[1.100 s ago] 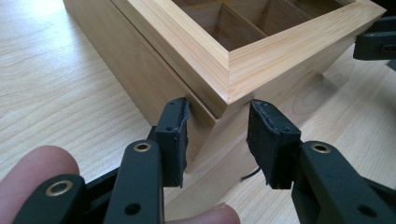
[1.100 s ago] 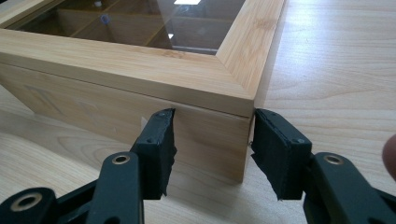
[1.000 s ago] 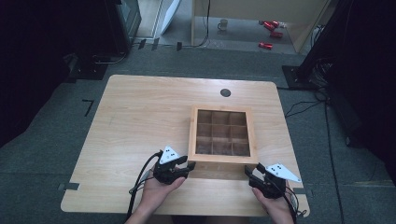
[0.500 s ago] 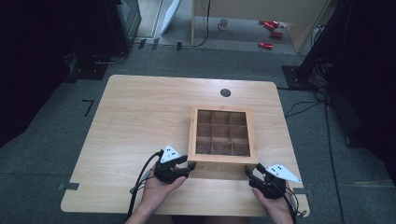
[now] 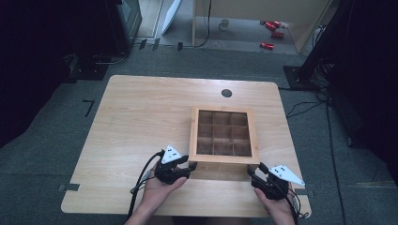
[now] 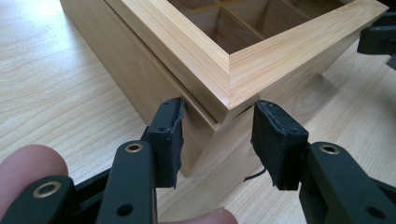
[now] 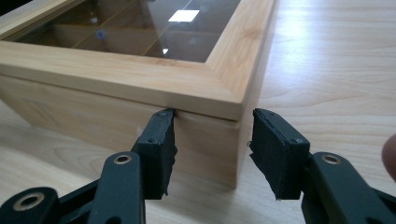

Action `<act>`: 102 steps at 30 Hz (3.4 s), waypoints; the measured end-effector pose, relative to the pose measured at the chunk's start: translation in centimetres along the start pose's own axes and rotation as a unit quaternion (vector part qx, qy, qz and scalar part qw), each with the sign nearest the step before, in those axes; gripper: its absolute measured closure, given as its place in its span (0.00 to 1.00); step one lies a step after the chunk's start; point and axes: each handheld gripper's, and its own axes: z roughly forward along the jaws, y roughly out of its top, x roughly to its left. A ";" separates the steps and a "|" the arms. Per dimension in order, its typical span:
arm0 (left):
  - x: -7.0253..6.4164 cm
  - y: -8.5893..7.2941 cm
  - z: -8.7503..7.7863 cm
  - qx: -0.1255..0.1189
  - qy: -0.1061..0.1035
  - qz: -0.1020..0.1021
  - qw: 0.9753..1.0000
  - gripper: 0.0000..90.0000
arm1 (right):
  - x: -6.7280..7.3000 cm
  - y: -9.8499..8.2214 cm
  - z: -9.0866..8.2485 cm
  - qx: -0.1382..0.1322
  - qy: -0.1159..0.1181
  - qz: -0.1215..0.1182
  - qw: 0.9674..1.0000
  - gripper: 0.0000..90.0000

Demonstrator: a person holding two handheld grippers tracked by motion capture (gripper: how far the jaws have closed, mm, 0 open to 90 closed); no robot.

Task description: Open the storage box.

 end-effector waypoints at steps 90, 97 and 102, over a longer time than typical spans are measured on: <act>8.7 -8.4 -6.5 0.051 0.200 -0.025 0.978 0.16 | -0.5 11.4 -0.1 -0.061 -0.017 -0.066 0.996 0.44; 8.7 -8.4 -6.5 0.050 0.200 -0.026 0.978 0.16 | -0.6 12.6 0.4 -0.074 -0.021 -0.076 0.994 0.44; 8.7 -8.4 -6.5 0.050 0.199 -0.025 0.978 0.16 | -0.8 13.2 1.0 -0.079 -0.016 -0.088 0.993 0.43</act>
